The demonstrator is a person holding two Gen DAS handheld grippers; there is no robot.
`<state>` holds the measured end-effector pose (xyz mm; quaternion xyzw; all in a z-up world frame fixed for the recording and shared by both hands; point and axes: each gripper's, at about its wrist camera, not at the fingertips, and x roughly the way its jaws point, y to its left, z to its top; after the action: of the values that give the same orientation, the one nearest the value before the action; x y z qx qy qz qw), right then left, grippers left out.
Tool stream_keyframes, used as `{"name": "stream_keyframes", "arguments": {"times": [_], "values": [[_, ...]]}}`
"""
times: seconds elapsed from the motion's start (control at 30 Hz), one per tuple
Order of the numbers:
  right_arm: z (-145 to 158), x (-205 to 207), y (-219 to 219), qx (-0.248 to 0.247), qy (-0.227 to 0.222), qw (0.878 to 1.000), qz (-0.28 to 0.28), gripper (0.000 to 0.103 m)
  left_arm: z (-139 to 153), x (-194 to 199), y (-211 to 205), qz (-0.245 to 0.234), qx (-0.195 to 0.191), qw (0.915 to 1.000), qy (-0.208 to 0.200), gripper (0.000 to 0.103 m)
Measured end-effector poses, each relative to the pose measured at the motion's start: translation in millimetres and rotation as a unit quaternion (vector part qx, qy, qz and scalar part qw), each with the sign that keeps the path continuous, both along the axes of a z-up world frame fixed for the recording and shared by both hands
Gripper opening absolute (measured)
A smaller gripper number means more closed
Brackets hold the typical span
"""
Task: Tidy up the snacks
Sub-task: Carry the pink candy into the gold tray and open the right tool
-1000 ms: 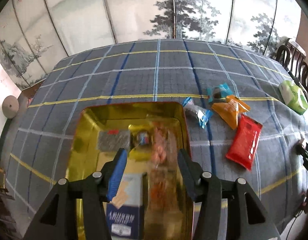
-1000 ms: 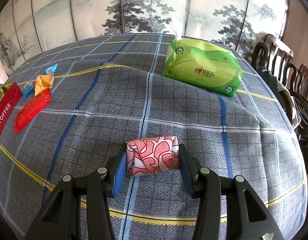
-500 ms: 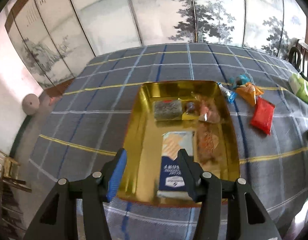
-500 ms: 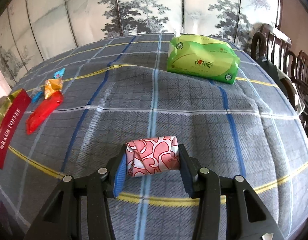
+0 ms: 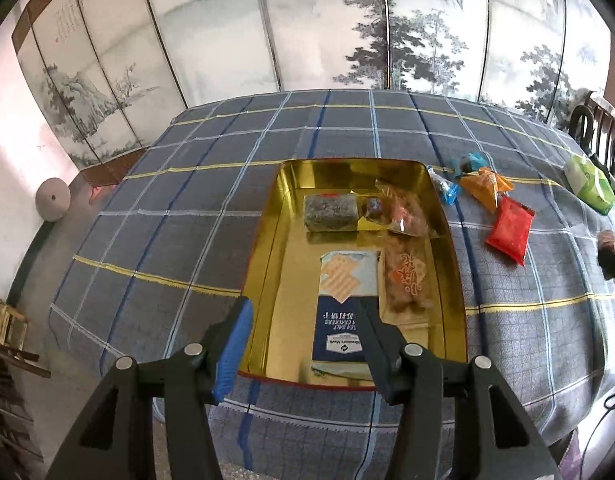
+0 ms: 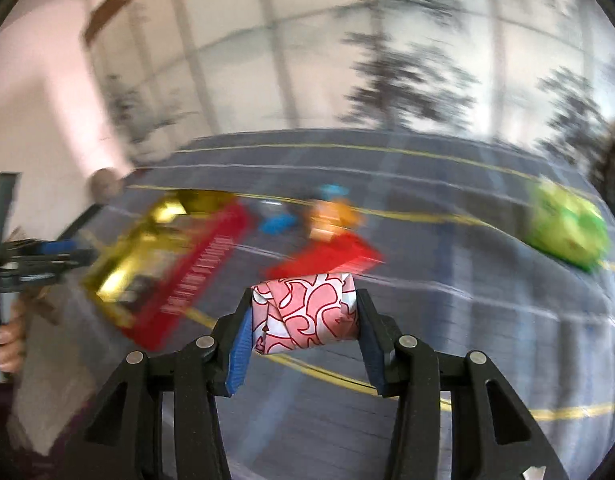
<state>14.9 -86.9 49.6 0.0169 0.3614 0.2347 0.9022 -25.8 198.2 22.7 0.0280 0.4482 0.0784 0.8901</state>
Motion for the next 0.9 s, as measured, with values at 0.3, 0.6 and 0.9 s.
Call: {"name": "stream_keyframes", "arguments": {"times": [0.3, 0.6, 0.9], "values": [[1, 7, 100, -0.009, 0.000, 0.993, 0.115, 0.043, 2, -8, 21, 0.018, -0.025, 0.9995, 0.001, 0.055], [-16, 9, 159, -0.035, 0.017, 0.986, 0.163, 0.043, -4, -10, 23, 0.005, -0.025, 0.9996, 0.010, 0.055], [-36, 11, 181, -0.064, 0.033, 0.982, 0.172, 0.043, -4, -13, 29, 0.002, -0.028, 0.9996, 0.004, 0.056]]}}
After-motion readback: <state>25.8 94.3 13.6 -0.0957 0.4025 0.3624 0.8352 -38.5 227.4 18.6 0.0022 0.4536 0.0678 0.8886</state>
